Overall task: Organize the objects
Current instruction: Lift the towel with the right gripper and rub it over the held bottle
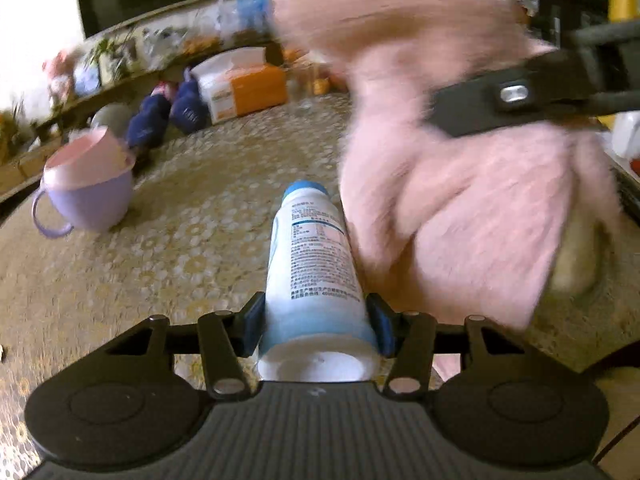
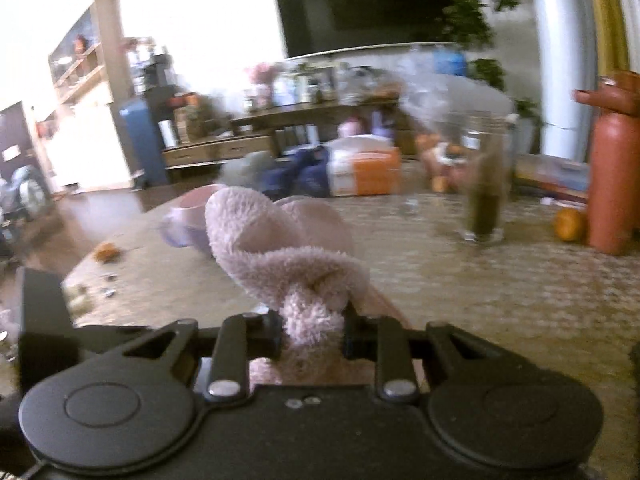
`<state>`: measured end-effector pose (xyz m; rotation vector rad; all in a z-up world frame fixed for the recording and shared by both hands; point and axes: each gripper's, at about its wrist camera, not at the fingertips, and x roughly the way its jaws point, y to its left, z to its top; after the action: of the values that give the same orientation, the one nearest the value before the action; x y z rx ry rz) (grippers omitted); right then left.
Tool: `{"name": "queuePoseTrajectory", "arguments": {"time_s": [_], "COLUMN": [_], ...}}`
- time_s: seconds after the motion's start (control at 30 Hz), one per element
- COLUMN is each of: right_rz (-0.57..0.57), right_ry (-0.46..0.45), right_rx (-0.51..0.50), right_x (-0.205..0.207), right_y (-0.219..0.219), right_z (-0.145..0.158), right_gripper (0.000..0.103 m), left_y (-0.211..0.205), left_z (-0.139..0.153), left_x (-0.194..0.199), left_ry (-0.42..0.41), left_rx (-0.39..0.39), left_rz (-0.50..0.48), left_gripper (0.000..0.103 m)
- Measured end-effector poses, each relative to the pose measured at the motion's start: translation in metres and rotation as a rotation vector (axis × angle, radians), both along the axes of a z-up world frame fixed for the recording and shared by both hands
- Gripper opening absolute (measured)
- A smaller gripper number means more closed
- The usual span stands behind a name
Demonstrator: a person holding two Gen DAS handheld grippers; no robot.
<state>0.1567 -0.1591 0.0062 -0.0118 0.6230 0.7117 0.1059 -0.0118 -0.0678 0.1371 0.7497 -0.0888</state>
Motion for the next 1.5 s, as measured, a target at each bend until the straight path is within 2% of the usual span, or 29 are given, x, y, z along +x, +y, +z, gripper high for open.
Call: {"name": "queuePoseTrajectory", "arguments": {"time_s": [0.17, 0.37, 0.53, 0.87, 1.03, 1.2, 1.37, 1.5], "right_rz": [0.109, 0.135, 0.112, -0.027, -0.079, -0.054, 0.036, 0.156], "right_ry": [0.063, 0.122, 0.144, 0.122, 0.083, 0.042, 0.027, 0.06], "right_rx": [0.017, 0.014, -0.003, -0.08, -0.117, -0.086, -0.058, -0.022], "right_x": [-0.003, 0.007, 0.022, 0.053, 0.056, 0.044, 0.028, 0.018], "right_y": [0.018, 0.03, 0.028, 0.019, 0.009, -0.004, -0.004, 0.007], "right_z": [-0.008, -0.022, -0.034, -0.048, -0.036, -0.009, 0.013, 0.018], "right_gripper": [0.025, 0.025, 0.025, 0.025, 0.025, 0.025, 0.025, 0.025], "left_y": [-0.008, -0.009, -0.003, 0.006, 0.009, 0.009, 0.008, 0.007], "left_z": [0.001, -0.001, -0.003, 0.001, 0.008, 0.015, 0.02, 0.022], "left_x": [-0.002, 0.0, 0.002, 0.007, 0.008, 0.005, 0.003, 0.004], "left_ry": [-0.007, 0.012, 0.033, 0.061, 0.063, 0.051, 0.035, 0.03], "left_rx": [0.023, 0.03, 0.004, -0.039, -0.062, -0.063, -0.056, -0.051], "left_rz": [-0.047, -0.059, -0.056, -0.055, -0.046, -0.047, -0.055, -0.059], "left_gripper": [0.053, 0.053, 0.053, 0.052, 0.052, 0.052, 0.052, 0.052]}}
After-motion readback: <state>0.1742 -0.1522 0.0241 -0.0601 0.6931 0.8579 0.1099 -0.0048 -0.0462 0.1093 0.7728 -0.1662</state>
